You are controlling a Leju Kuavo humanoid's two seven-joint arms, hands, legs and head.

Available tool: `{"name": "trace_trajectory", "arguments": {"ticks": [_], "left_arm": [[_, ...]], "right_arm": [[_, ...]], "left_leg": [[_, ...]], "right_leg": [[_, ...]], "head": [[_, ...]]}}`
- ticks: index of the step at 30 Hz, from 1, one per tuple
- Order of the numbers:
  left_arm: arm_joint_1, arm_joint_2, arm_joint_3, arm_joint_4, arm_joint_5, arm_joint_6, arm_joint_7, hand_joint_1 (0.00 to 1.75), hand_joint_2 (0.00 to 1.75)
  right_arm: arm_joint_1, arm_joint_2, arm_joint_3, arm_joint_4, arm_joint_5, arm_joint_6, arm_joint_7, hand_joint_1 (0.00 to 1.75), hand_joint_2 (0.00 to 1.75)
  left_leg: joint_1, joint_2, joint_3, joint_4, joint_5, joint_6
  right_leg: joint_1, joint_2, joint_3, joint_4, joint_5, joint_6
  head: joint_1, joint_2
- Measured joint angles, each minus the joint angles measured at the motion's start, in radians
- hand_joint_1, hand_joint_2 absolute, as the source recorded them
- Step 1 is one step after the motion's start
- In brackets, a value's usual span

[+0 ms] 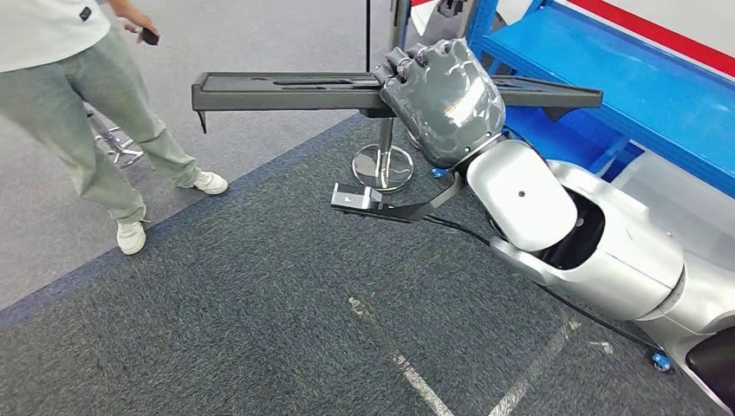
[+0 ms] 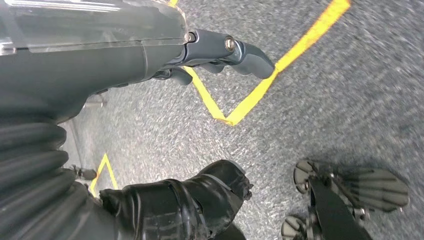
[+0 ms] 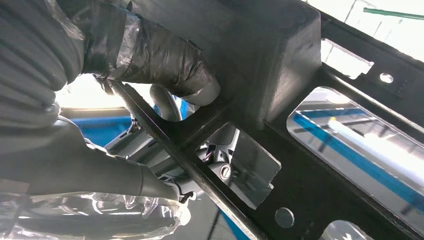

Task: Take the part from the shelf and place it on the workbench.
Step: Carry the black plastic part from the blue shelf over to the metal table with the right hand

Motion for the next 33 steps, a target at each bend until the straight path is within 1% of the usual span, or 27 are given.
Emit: {"name": "trace_trajectory", "arguments": {"ticks": [5,8,9,10,12,13,14,15,16,17,18,19,20,21,22,23,24,25,26,27,28,29,30,31,32,33], "left_arm": [[0.000,0.000,0.000,0.000,0.000,0.000,0.000,0.00,1.75],[0.000,0.000,0.000,0.000,0.000,0.000,0.000,0.00,1.75],[0.000,0.000,0.000,0.000,0.000,0.000,0.000,0.00,1.75],[-0.001,0.001,0.000,0.000,0.000,0.000,0.000,0.00,1.75],[-0.003,0.001,0.000,0.000,0.000,-0.001,0.000,0.00,1.75],[-0.004,0.001,0.000,0.000,0.000,-0.002,0.000,0.00,1.75],[-0.004,0.001,0.000,0.000,-0.001,-0.003,0.000,0.00,1.75],[-0.003,0.001,0.000,0.000,-0.003,-0.004,0.000,0.00,1.75],[-0.004,0.000,0.000,0.000,-0.005,-0.006,0.000,0.00,1.75],[-0.002,0.000,0.000,0.000,-0.008,-0.009,-0.002,0.00,1.75],[-0.001,0.001,0.000,0.000,-0.010,-0.011,-0.003,0.00,1.75],[0.000,0.001,-0.001,0.000,-0.013,-0.014,-0.006,0.00,1.75],[0.001,0.002,-0.001,0.000,-0.015,-0.018,-0.008,0.00,1.75],[0.001,0.002,-0.001,0.000,-0.016,-0.020,-0.008,0.00,1.75],[0.001,0.002,-0.001,0.000,-0.017,-0.023,-0.008,0.00,1.75],[0.001,0.003,-0.001,0.000,-0.018,-0.025,-0.008,0.00,1.75],[0.000,0.003,-0.001,0.000,-0.018,-0.026,-0.006,0.00,1.75],[0.000,0.003,-0.001,0.000,-0.018,-0.028,-0.003,0.00,1.75],[0.001,0.003,-0.001,0.000,-0.019,-0.029,-0.001,0.00,1.75],[0.001,0.003,-0.002,0.000,-0.019,-0.029,0.001,0.00,1.75],[0.003,0.003,-0.002,0.000,-0.020,-0.030,0.002,0.00,1.75],[0.003,0.003,-0.002,0.000,-0.020,-0.030,0.003,0.00,1.75],[0.003,0.003,-0.002,0.000,-0.021,-0.031,0.004,0.00,1.75],[0.002,0.003,-0.002,0.000,-0.022,-0.032,0.004,0.00,1.75],[0.001,0.003,-0.002,0.000,-0.022,-0.033,0.004,0.00,1.75],[0.000,0.003,-0.002,0.000,-0.023,-0.034,0.004,0.00,1.75]], "right_arm": [[0.000,0.000,0.000,0.000,0.000,0.000,0.000,1.75,1.75],[-0.001,0.000,0.000,0.000,0.000,0.000,0.000,1.75,1.75],[-0.001,0.000,0.000,0.000,0.000,0.000,0.000,1.75,1.75],[-0.001,0.000,0.000,0.001,0.000,0.000,0.000,1.75,1.75],[0.001,0.000,0.000,0.002,-0.002,0.000,0.000,1.75,1.75],[0.003,0.000,0.000,0.004,-0.003,0.002,0.000,1.75,1.75],[0.005,-0.001,0.000,0.006,-0.004,0.004,0.000,1.75,1.75],[0.004,-0.001,0.000,0.010,-0.007,0.008,0.000,1.75,1.75],[-0.004,-0.002,-0.001,0.019,-0.012,0.016,0.000,1.75,1.75],[-0.024,-0.003,-0.002,0.040,-0.023,0.027,-0.001,1.75,1.75],[-0.055,-0.005,-0.005,0.073,-0.036,0.039,-0.002,1.75,1.75],[-0.090,-0.007,-0.007,0.119,-0.051,0.052,-0.002,1.75,1.75],[-0.121,-0.008,-0.009,0.165,-0.065,0.060,-0.001,1.75,1.75],[-0.144,-0.010,-0.011,0.203,-0.073,0.063,0.000,1.75,1.75],[-0.159,-0.013,-0.012,0.231,-0.081,0.063,0.002,1.75,1.75],[-0.171,-0.016,-0.013,0.248,-0.085,0.059,0.002,1.75,1.75],[-0.181,-0.022,-0.016,0.265,-0.087,0.056,0.002,1.75,1.75],[-0.189,-0.028,-0.018,0.282,-0.090,0.053,0.002,1.75,1.75],[-0.194,-0.032,-0.019,0.297,-0.092,0.051,0.002,1.75,1.75],[-0.198,-0.036,-0.020,0.310,-0.094,0.049,0.003,1.75,1.75],[-0.200,-0.039,-0.020,0.322,-0.096,0.048,0.003,1.75,1.75],[-0.202,-0.043,-0.021,0.332,-0.097,0.048,0.005,1.75,1.75],[-0.206,-0.048,-0.023,0.342,-0.099,0.048,0.007,1.75,1.75],[-0.208,-0.055,-0.025,0.352,-0.101,0.049,0.009,1.75,1.75],[-0.210,-0.061,-0.026,0.362,-0.103,0.049,0.012,1.75,1.75],[-0.209,-0.067,-0.026,0.372,-0.104,0.049,0.014,1.75,1.75]], "left_leg": [[0.000,0.000,0.000,0.000,0.000,0.000],[0.000,-0.004,0.000,0.000,0.001,0.002],[0.000,-0.006,-0.001,0.000,0.001,0.004],[0.000,-0.011,-0.001,0.000,0.002,0.005],[0.000,-0.025,-0.002,0.000,0.002,0.007],[0.000,-0.036,-0.002,0.001,0.002,0.007],[0.000,-0.048,-0.003,0.002,0.002,0.007],[0.000,-0.065,-0.003,0.004,0.002,0.007],[0.001,-0.088,-0.006,0.010,0.002,0.002],[0.003,-0.118,-0.013,0.011,0.006,-0.010],[0.005,-0.110,-0.044,0.062,-0.016,-0.024],[0.006,-0.091,-0.083,0.127,-0.036,-0.039],[0.008,-0.063,-0.107,0.171,-0.047,-0.049],[0.008,-0.020,-0.116,0.197,-0.054,-0.050],[0.007,-0.004,-0.091,0.153,-0.032,-0.048],[0.001,0.015,-0.055,0.090,-0.013,-0.043],[-0.004,0.028,-0.031,0.045,-0.003,-0.036],[-0.010,0.035,-0.020,0.022,-0.002,-0.029],[-0.014,0.030,-0.018,0.019,-0.003,-0.023],[-0.013,0.018,-0.019,0.016,-0.001,-0.017],[-0.011,0.008,-0.016,0.010,0.002,-0.011],[-0.008,-0.002,-0.013,0.004,0.005,-0.005],[-0.004,-0.011,-0.010,-0.003,0.008,0.001],[-0.001,-0.021,-0.008,-0.006,0.010,0.005],[-0.001,-0.032,-0.008,-0.007,0.011,0.007],[0.000,-0.045,-0.008,-0.006,0.011,0.009]], "right_leg": [[0.000,0.002,-0.001,0.002,-0.002,0.000],[-0.001,0.014,-0.011,0.025,-0.016,0.000],[-0.001,0.021,-0.019,0.042,-0.026,0.000],[-0.001,0.029,-0.034,0.075,-0.041,0.001],[-0.001,0.045,-0.076,0.164,-0.079,0.003],[-0.001,0.049,-0.099,0.210,-0.092,0.004],[-0.001,0.052,-0.113,0.237,-0.095,0.005],[-0.003,0.056,-0.106,0.213,-0.069,0.005],[-0.007,0.081,-0.080,0.148,-0.032,0.003],[-0.010,0.094,-0.049,0.074,0.004,-0.003],[-0.013,0.094,-0.016,-0.001,0.038,-0.012],[-0.013,0.080,0.001,-0.035,0.046,-0.022],[-0.010,0.041,0.004,-0.036,0.046,-0.029],[-0.008,0.010,0.007,-0.037,0.044,-0.033],[-0.007,-0.011,0.008,-0.034,0.039,-0.032],[-0.004,-0.021,0.009,-0.032,0.036,-0.029],[-0.001,-0.031,0.010,-0.032,0.033,-0.025],[0.003,-0.040,0.012,-0.032,0.031,-0.021],[0.006,-0.049,0.013,-0.034,0.031,-0.017],[0.007,-0.058,0.017,-0.037,0.030,-0.013],[0.006,-0.054,0.019,-0.035,0.026,-0.008],[0.002,-0.035,0.015,-0.025,0.015,-0.004],[0.000,-0.009,0.002,0.006,-0.005,-0.001],[-0.003,0.021,-0.023,0.059,-0.033,0.002],[-0.003,0.042,-0.057,0.127,-0.062,0.003],[-0.004,0.051,-0.092,0.192,-0.083,0.005]], "head": [[0.000,0.000],[0.002,0.000],[0.003,0.000],[0.004,0.000],[0.005,0.000],[0.005,0.000],[0.005,0.000],[0.005,0.000],[0.004,0.000],[0.004,0.000],[0.000,0.000],[-0.003,0.000],[-0.006,0.000],[-0.010,0.000],[-0.010,0.000],[-0.010,0.000],[-0.009,0.000],[-0.009,0.000],[-0.009,0.000],[-0.009,0.000],[-0.008,0.000],[-0.007,0.000],[-0.006,0.000],[-0.005,0.000],[-0.004,0.000],[-0.004,0.000]]}}
